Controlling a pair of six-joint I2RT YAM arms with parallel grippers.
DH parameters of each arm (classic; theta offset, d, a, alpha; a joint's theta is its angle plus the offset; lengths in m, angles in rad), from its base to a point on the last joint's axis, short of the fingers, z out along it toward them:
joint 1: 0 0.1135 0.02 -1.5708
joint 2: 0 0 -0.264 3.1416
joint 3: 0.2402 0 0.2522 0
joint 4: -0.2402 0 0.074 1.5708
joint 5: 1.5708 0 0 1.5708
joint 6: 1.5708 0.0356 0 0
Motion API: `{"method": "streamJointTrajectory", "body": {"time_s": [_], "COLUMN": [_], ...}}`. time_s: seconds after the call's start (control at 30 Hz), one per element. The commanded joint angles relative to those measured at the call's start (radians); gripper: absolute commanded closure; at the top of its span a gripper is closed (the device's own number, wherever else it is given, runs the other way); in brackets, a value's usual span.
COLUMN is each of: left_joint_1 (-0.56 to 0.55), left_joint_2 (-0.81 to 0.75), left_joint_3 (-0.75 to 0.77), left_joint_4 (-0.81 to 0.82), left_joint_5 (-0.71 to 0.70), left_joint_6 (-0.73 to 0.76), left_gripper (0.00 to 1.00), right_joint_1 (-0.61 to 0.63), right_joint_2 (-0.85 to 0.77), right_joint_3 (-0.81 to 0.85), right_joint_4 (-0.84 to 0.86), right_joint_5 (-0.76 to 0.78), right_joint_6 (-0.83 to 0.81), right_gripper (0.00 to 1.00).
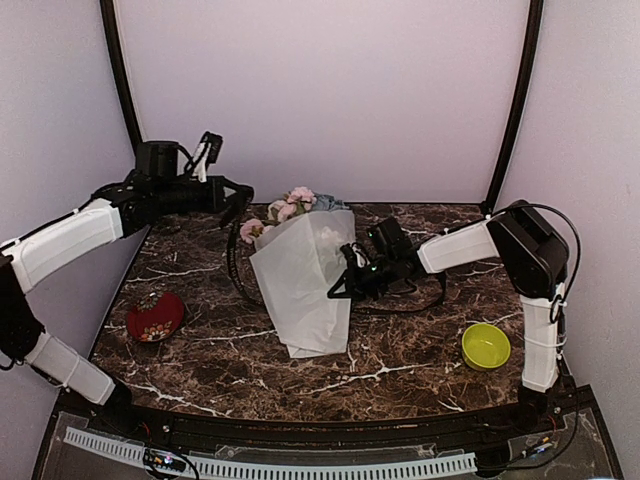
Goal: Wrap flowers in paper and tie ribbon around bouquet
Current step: Place the folded bouquet on the ribbon, then place the left side of the ribbon on the folded bouquet.
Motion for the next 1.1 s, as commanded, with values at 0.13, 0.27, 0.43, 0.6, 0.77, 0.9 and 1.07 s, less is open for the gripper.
{"method": "streamJointTrajectory", "body": {"time_s": [0.13,0.27,0.43,0.6,0.77,0.9,1.07], "left_joint_1": [-0.228,-0.242,-0.242,-0.242,-0.242,-0.242,-0.242], "left_joint_2": [0.412,0.595,0.674,0.691,0.712,0.735,0.749], "left_joint_3": [0.116,0.206,0.215,0.179,0.181,0.193,0.215], "left_joint_4": [0.082,0.013,-0.055,-0.08,-0.105,-0.13,-0.168], "left_joint_5": [0.176,0.14,0.063,0.049,0.089,0.1,0.12], "left_joint_6": [-0.014,-0.027,-0.043,-0.027,-0.012,0.017,0.023], "left_gripper": [1.0,1.0,1.0,1.0,1.0,1.0,1.0], "right_joint_1": [-0.004,0.001,0.009,0.009,0.004,-0.013,-0.091], "right_joint_2": [0.05,0.036,0.034,-0.043,-0.212,-0.304,-0.258], "right_joint_3": [-0.022,-0.04,-0.049,-0.081,-0.045,0.03,0.123], "right_joint_4": [0.022,0.029,0.025,-0.021,-0.227,-0.441,-0.534], "right_joint_5": [0.033,0.058,0.065,0.127,0.327,0.536,0.637], "right_joint_6": [0.012,0.015,0.004,-0.014,-0.129,-0.213,-0.269], "right_gripper": [1.0,1.0,0.99,0.81,0.67,0.62,0.67]}}
